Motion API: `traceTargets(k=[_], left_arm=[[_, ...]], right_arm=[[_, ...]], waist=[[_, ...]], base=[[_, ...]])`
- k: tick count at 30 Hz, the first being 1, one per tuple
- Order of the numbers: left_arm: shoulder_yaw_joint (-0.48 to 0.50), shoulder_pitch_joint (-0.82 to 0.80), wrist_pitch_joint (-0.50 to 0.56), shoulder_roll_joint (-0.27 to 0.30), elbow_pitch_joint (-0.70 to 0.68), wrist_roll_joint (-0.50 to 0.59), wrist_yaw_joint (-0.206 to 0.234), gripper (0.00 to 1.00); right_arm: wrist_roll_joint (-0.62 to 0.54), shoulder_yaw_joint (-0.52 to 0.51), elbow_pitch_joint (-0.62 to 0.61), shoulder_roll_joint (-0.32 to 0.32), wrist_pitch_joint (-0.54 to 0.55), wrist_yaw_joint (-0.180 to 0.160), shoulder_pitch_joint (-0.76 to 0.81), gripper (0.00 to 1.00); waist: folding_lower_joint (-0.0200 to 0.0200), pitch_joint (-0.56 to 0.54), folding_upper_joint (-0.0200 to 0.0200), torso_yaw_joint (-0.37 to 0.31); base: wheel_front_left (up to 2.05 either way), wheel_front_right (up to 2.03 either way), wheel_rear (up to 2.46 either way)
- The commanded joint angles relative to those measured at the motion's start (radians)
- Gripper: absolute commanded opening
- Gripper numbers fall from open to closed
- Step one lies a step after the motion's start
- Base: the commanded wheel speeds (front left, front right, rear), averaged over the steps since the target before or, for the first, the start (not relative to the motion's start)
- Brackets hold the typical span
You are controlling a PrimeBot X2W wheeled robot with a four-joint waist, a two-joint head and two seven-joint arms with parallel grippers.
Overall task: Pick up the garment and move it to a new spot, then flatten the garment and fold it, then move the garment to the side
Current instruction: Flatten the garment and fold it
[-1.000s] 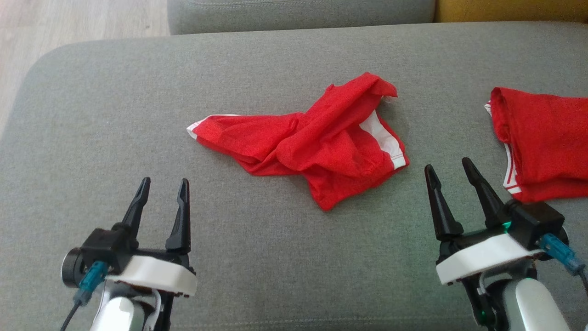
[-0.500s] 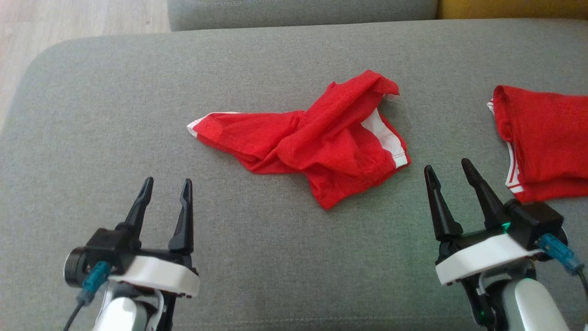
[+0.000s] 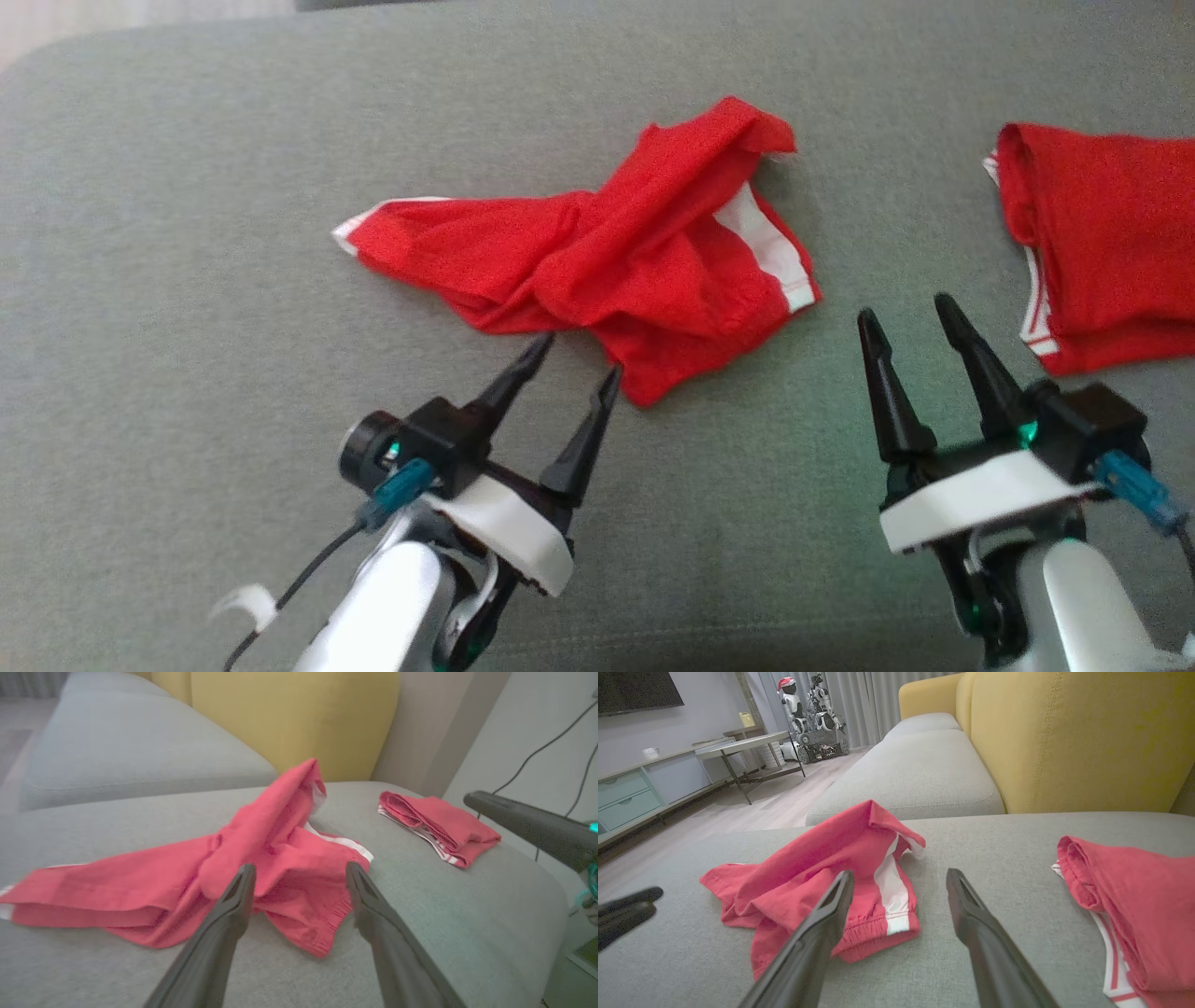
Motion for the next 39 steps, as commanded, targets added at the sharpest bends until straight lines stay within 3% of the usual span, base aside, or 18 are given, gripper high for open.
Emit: traceTargets(k=[1, 11, 12, 13, 19, 25, 34, 39], left_arm=[[0.011, -0.048, 0.012, -0.005, 0.002, -0.016, -0.012, 1.0], [-0.041, -0.155, 0.071, -0.039, 0.259, -0.124, -0.03, 1.0], [-0.045, -0.162, 0.072, -0.041, 0.275, -0.138, -0.033, 0.76], [-0.047, -0.168, 0.069, -0.041, 0.288, -0.152, -0.035, 0.0], [-0.046, -0.176, 0.054, -0.041, 0.32, -0.204, -0.041, 0.0], [-0.017, -0.135, 0.052, -0.003, 0.27, -0.233, -0.033, 0.0], [0.049, -0.009, 0.108, 0.097, 0.089, -0.282, 0.025, 0.0], [0.095, 0.068, 0.183, 0.189, -0.016, -0.305, 0.065, 0.0]], right_arm=[[0.008, 0.027, -0.04, 0.003, -0.004, -0.001, -0.052, 1.0], [0.023, 0.027, -0.014, 0.009, -0.032, -0.001, -0.082, 1.0], [0.026, 0.027, -0.012, 0.009, -0.034, -0.001, -0.082, 1.0], [0.028, 0.027, -0.009, 0.01, -0.036, -0.001, -0.083, 1.0], [0.035, 0.019, 0.003, 0.013, -0.042, -0.001, -0.088, 1.0], [0.041, 0.01, 0.008, 0.014, -0.043, -0.001, -0.084, 1.0], [0.048, -0.007, 0.011, 0.015, -0.035, -0.001, -0.076, 1.0], [0.05, -0.025, 0.007, 0.015, -0.029, -0.001, -0.062, 1.0]], waist=[[0.0, 0.032, 0.0, -0.034], [0.0, 0.108, 0.0, -0.123], [0.0, 0.11, 0.0, -0.126], [0.0, 0.111, 0.0, -0.129], [0.0, 0.112, 0.0, -0.123], [0.0, 0.103, 0.0, -0.094], [0.0, 0.079, 0.0, -0.041], [0.0, 0.063, 0.0, -0.02]], base=[[0.0, 0.0, 0.0], [0.0, 0.0, 0.0], [0.0, 0.0, 0.0], [0.0, 0.0, 0.0], [0.0, 0.0, 0.0], [0.0, 0.0, 0.0], [0.0, 0.0, 0.0], [0.0, 0.0, 0.0]])
